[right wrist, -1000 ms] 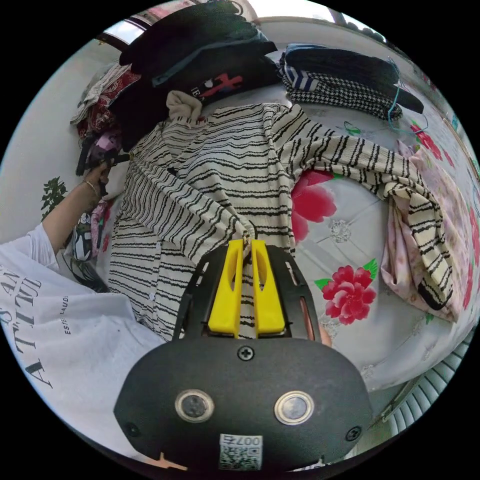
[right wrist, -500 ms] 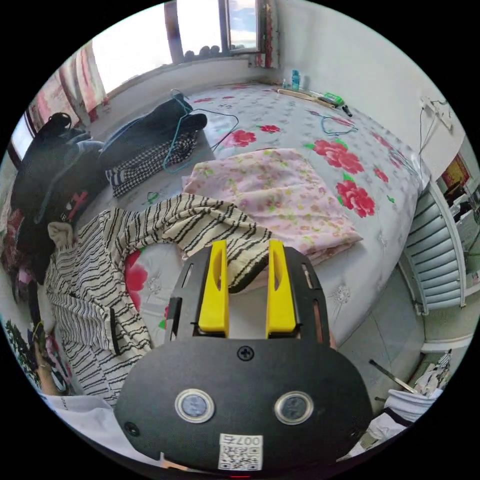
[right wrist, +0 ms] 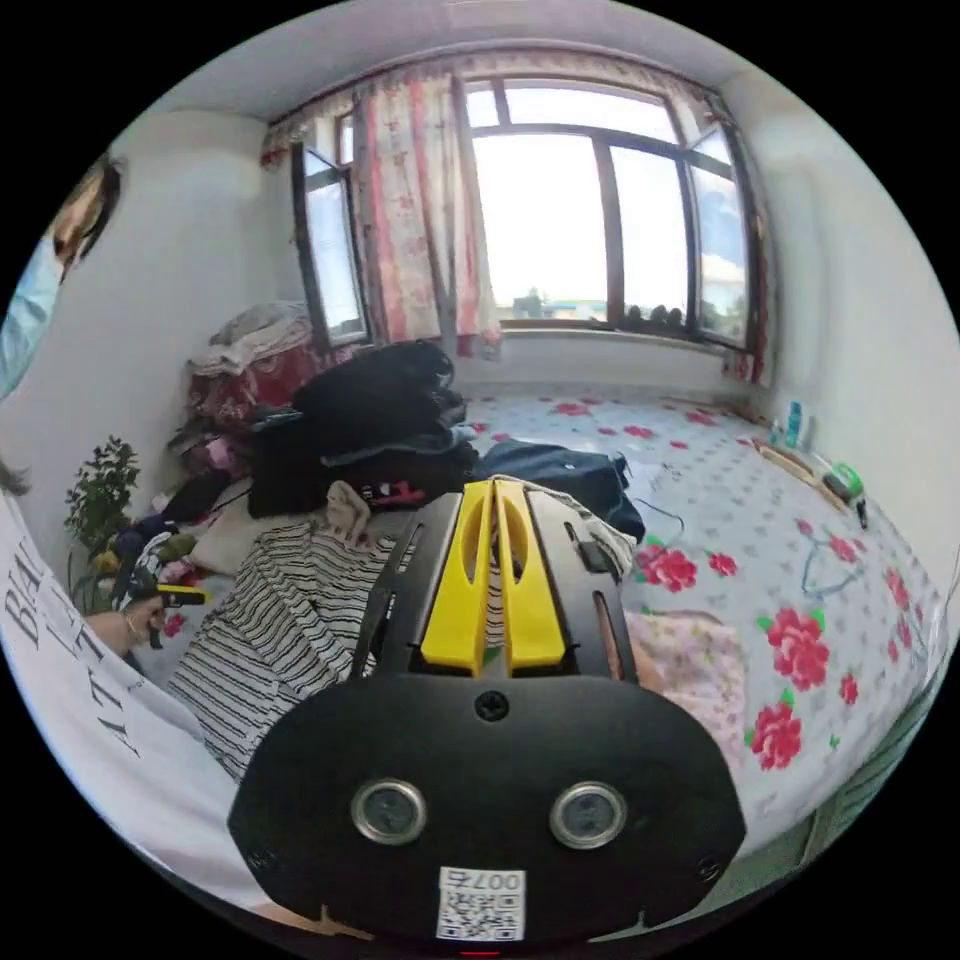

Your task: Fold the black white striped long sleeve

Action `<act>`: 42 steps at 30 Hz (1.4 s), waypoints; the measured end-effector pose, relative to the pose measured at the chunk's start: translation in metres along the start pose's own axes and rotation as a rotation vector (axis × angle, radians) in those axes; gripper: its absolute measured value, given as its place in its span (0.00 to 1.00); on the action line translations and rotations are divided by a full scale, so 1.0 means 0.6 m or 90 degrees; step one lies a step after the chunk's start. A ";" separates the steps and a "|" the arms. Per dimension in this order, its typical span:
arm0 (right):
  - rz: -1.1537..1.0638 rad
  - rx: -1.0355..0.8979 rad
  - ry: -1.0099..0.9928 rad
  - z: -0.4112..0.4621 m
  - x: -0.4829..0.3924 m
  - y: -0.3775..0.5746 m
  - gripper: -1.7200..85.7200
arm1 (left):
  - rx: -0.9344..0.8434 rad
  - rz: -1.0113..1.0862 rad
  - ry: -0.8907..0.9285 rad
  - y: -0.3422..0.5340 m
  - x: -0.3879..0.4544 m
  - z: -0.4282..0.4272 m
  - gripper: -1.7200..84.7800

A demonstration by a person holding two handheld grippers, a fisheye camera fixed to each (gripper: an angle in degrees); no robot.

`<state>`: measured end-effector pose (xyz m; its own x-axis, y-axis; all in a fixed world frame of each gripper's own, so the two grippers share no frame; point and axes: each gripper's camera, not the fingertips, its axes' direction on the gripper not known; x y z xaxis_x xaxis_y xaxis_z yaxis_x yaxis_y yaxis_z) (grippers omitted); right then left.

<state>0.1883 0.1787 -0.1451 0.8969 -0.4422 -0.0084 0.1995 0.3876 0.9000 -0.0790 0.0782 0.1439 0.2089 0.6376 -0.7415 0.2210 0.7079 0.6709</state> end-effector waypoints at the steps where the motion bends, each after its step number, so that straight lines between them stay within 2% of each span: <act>1: -0.082 0.021 -0.060 -0.008 -0.056 -0.029 0.02 | 0.005 0.003 0.007 0.003 0.005 -0.005 0.06; 4: -0.264 0.019 -0.232 -0.006 -0.202 -0.066 0.02 | 0.031 0.025 0.047 0.019 0.026 -0.030 0.08; 7: -0.369 -0.047 -0.407 0.043 -0.347 -0.045 0.02 | 0.057 0.044 0.074 0.044 0.037 -0.054 0.09; 9: -0.379 -0.101 -0.471 0.090 -0.425 -0.003 0.03 | 0.059 0.044 0.076 0.075 0.034 -0.064 0.10; 12: -0.360 -0.247 -0.555 0.170 -0.525 0.092 0.04 | 0.020 0.013 0.059 0.120 0.015 -0.061 0.10; 15: -0.354 -0.335 -0.495 0.212 -0.560 0.177 0.05 | -0.015 -0.009 0.040 0.162 -0.002 -0.065 0.11; 17: -0.331 -0.379 -0.396 0.241 -0.543 0.212 0.05 | -0.024 -0.010 0.029 0.176 -0.005 -0.068 0.11; 21: -0.279 -0.396 -0.253 0.288 -0.480 0.225 0.05 | -0.018 0.013 0.047 0.161 0.008 -0.061 0.13; 23: -0.195 -0.395 -0.174 0.331 -0.420 0.217 0.05 | -0.021 0.029 0.053 0.140 0.023 -0.046 0.14; 28: -0.063 -0.390 -0.135 0.422 -0.341 0.190 0.03 | -0.083 0.065 0.031 0.086 0.076 0.016 0.14; 36: -0.093 -0.400 -0.110 0.571 -0.317 0.180 0.02 | -0.143 0.060 -0.041 0.094 0.123 0.034 0.13; 38: -0.065 -0.436 -0.063 0.609 -0.263 0.191 0.02 | -0.139 0.049 -0.035 0.096 0.119 0.028 0.12; 40: -0.011 -0.408 -0.084 0.610 -0.214 0.187 0.02 | -0.138 0.036 -0.031 0.095 0.114 0.019 0.12; 42: 0.040 -0.412 -0.053 0.610 -0.169 0.183 0.02 | -0.114 0.016 -0.010 0.097 0.104 -0.002 0.13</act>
<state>-0.0254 -0.0298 0.1138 0.8862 -0.4538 0.0935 0.3679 0.8119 0.4533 -0.0543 0.1598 0.1369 0.2281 0.6522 -0.7229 0.0424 0.7351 0.6766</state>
